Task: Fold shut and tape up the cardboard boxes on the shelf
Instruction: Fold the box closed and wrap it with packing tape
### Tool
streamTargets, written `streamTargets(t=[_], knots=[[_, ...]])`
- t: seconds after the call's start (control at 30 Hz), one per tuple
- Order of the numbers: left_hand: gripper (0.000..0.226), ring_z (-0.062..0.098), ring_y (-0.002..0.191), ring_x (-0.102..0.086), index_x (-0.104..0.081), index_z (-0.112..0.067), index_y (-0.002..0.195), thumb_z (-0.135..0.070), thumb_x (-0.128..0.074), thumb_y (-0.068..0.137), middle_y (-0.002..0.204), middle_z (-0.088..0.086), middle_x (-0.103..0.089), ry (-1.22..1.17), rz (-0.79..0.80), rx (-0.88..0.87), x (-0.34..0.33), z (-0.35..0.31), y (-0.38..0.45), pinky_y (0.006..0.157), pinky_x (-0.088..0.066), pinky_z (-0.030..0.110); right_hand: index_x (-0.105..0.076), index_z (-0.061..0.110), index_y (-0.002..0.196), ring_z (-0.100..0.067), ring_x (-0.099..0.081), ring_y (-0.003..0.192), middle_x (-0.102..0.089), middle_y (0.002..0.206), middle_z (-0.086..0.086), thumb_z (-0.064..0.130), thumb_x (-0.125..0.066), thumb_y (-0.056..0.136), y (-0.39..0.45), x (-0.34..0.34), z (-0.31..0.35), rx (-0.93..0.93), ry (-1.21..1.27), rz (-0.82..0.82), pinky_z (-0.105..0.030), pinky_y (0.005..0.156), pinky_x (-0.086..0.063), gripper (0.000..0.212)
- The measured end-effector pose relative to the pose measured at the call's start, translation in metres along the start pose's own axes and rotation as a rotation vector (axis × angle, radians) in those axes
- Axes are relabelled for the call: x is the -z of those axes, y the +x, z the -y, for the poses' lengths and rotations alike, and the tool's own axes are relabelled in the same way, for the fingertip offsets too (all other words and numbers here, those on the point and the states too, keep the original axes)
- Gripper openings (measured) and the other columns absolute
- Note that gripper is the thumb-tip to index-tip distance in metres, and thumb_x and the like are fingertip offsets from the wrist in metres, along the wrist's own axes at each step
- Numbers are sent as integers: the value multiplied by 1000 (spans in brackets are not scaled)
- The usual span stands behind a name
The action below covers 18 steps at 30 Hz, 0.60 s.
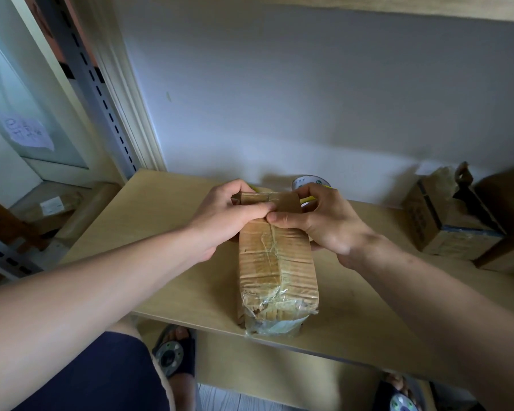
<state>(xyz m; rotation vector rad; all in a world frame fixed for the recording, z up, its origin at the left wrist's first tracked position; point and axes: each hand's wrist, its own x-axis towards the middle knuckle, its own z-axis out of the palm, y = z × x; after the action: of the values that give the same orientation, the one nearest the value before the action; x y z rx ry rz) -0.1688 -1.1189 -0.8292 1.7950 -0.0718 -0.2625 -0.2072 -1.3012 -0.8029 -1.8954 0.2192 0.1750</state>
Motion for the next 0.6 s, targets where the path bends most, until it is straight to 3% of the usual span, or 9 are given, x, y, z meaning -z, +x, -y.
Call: streamTargets(t=[0.1,0.23,0.3,0.37,0.47,0.6], knots=[[34,18,75,-67,-70,-12,91,-36,-89,75,89,9,-74,3,-29,-3,-2,0,2,70,-49,35,-66,15,103,-14,-74,71,-73,92,-5,27,-94,71,0,-1,2,-5,2,-23,-29,50,-57,44],[50,33,92,-73,-73,-14,88,-53,-84,60,101,13,-75,23,-51,-19,-4,0,2,80,-57,44,-65,13,101,-19,-74,80,-73,93,-4,31,-93,72,2,-2,2,-9,-24,-40,-35,58,-62,45],[47,28,87,-73,-74,-15,88,-53,-82,62,100,13,-76,26,-50,-21,-5,0,1,87,-58,53,-64,10,97,-19,-72,74,-72,87,-3,32,-93,72,5,-3,-2,-1,-18,-67,-35,57,-61,44],[43,23,83,-70,-75,-16,87,-54,-79,66,97,14,-76,25,-53,-22,-7,1,1,90,-57,54,-63,8,87,-17,-62,64,-68,77,-2,33,-93,71,9,-5,-6,20,3,-112,-31,50,-51,42],[31,22,77,-64,-75,-17,86,-47,-78,80,85,11,-75,21,-65,-39,-6,3,2,80,-55,48,-61,18,70,-16,-55,63,-65,70,0,41,-92,68,16,-11,-12,50,44,-180,-28,52,-41,38],[38,17,68,-44,-63,-6,80,-41,-68,95,69,5,-50,66,-110,-120,-9,3,-4,68,-33,34,-53,21,56,-18,-49,64,-54,61,3,50,-82,66,14,-18,-14,107,137,-243,-37,63,-43,42]])
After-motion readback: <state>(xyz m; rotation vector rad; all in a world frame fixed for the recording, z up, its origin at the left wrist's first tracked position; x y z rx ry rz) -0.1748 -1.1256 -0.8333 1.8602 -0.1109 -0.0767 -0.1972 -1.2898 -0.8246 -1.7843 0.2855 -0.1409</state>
